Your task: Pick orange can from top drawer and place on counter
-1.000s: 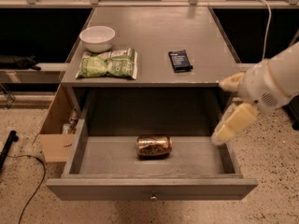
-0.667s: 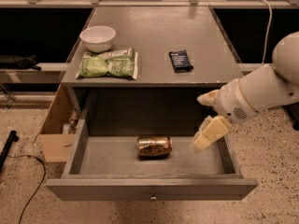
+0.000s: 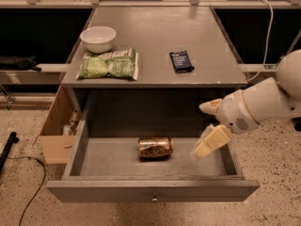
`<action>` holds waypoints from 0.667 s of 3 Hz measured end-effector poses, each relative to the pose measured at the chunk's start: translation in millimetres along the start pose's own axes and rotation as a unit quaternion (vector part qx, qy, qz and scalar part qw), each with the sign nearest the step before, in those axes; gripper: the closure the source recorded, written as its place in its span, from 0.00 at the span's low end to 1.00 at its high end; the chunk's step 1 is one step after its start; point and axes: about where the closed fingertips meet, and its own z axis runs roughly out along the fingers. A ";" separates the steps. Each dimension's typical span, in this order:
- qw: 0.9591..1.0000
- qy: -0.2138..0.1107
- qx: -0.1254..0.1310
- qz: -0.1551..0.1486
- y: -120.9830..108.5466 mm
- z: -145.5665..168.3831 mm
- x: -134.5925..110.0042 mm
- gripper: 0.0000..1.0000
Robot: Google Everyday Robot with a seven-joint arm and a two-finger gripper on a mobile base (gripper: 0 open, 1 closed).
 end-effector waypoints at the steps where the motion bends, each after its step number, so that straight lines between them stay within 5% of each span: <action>1: 1.000 -0.009 -0.006 0.018 2.0 17.8 17.2 0.00; 2: 0.999 -0.005 -0.018 0.035 0.8 48.3 33.5 0.00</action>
Offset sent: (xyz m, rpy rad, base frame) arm -0.0002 0.0169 -0.1002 0.0375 0.1178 -0.0461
